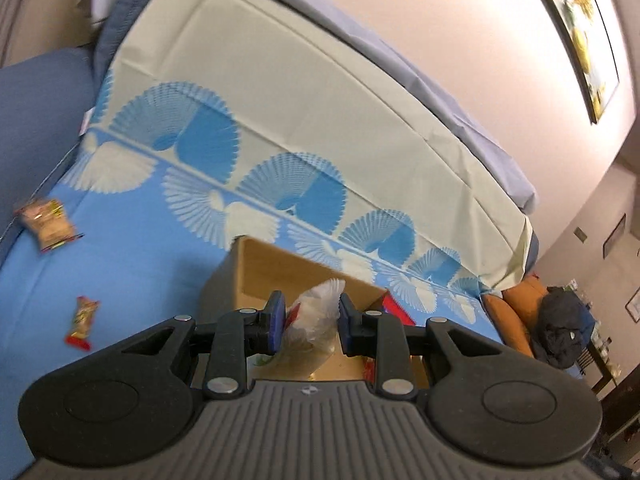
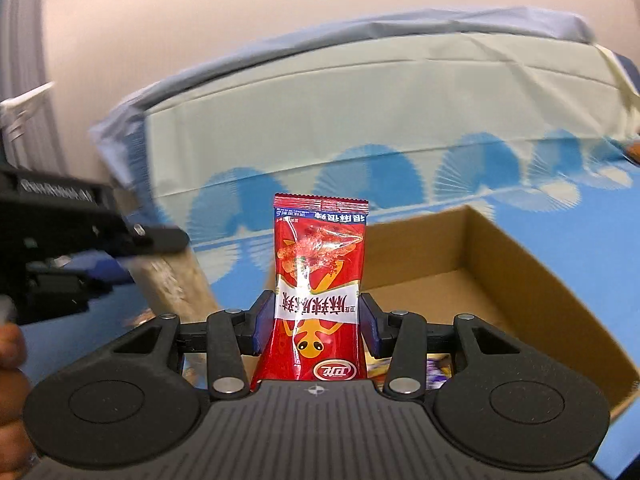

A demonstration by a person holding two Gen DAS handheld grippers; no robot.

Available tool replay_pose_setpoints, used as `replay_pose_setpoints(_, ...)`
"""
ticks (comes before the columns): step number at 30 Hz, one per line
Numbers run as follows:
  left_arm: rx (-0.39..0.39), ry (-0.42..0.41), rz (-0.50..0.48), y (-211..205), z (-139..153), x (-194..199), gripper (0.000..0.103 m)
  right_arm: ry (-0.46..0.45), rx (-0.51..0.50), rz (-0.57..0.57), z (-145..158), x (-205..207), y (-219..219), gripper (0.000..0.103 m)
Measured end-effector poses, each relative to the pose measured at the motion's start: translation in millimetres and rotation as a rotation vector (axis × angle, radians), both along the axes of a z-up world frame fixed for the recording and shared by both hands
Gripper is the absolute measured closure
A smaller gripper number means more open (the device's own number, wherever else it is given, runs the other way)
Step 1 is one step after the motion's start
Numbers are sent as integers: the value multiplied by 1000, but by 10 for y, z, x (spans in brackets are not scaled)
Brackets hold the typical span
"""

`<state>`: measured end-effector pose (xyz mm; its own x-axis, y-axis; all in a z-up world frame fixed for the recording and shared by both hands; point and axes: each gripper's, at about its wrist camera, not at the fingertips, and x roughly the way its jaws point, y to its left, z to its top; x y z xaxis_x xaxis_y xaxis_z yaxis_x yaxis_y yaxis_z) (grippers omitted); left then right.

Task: Organize snacks
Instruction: 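Carry the clear cookie bag and red spicy packet over the box with both grippers, then open both grippers to drop the cookie bag and red packet into the box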

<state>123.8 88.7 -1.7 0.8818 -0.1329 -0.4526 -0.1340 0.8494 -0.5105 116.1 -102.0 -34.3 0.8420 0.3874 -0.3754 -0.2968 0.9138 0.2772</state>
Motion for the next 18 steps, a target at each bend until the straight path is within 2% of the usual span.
replay_pose_setpoints(3,38,-16,-9,-129,67,82,75,23,17,-47,-37,81,-116,57)
replay_pose_setpoints(5,38,-31,-24,-200,108,124,80,25,25,-69,-50,100,-152,57)
replay_pose_setpoints(8,53,-46,-55,-307,178,200,100,13,31,-99,-53,86,-208,57)
replay_pose_setpoints(9,49,-46,-69,-344,189,237,103,10,34,-105,-50,83,-221,57)
replay_pose_setpoints(15,38,-8,-122,-479,100,440,102,16,32,-127,-63,99,-259,57)
replay_pose_setpoints(18,46,-13,-121,-446,42,408,87,38,6,-141,-99,134,-243,52)
